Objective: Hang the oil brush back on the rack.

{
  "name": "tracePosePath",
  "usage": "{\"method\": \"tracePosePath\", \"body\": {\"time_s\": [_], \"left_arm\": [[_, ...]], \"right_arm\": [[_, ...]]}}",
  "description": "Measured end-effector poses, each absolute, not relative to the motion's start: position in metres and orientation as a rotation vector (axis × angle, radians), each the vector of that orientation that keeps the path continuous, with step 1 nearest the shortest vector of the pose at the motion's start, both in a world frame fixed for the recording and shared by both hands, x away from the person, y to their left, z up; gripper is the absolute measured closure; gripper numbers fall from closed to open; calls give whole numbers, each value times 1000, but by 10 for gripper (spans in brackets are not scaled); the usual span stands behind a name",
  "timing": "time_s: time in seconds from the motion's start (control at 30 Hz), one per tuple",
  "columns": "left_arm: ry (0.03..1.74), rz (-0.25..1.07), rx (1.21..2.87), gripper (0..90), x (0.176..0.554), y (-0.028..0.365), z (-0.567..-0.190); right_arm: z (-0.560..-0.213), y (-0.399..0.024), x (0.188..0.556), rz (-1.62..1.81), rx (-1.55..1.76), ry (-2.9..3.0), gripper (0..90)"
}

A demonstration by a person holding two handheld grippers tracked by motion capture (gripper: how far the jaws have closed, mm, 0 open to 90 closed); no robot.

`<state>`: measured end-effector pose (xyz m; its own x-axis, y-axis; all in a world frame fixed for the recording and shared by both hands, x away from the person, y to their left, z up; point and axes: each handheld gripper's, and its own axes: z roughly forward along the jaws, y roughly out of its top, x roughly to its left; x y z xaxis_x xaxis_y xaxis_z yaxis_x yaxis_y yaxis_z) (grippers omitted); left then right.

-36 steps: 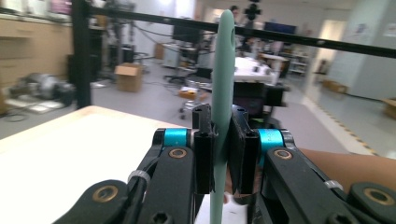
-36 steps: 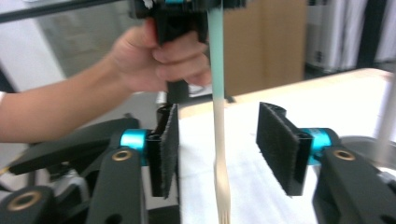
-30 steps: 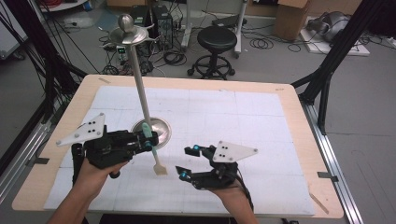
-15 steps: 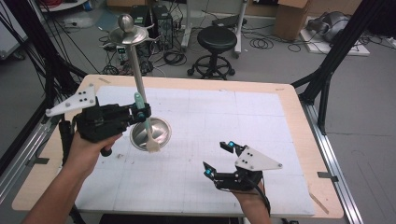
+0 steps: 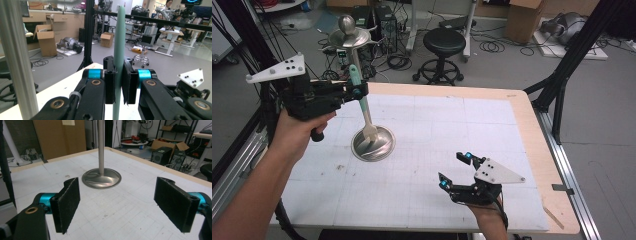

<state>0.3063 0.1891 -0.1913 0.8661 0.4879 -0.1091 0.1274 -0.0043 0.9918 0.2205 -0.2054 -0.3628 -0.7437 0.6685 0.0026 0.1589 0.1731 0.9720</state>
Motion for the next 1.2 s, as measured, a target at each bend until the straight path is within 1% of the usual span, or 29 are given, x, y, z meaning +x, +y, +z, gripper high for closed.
{"method": "tracePosePath", "body": {"time_s": [0.33,0.77,1.07,1.1,1.13,1.2], "left_arm": [[524,276,1559,822,319,192,-182],[564,232,1553,823,332,196,-185],[580,269,1574,819,334,196,-187],[570,271,1574,814,333,197,-188],[559,263,1572,775,332,198,-188],[563,289,1582,644,330,199,-190]], "right_arm": [[-363,-205,221,1598,768,2030,201],[-364,-203,222,1605,752,2042,201],[-364,-204,221,1604,763,2040,201],[-364,-205,221,1605,767,2037,201],[-364,-206,221,1606,769,2032,201],[-363,-209,221,1605,783,2019,201]]}}
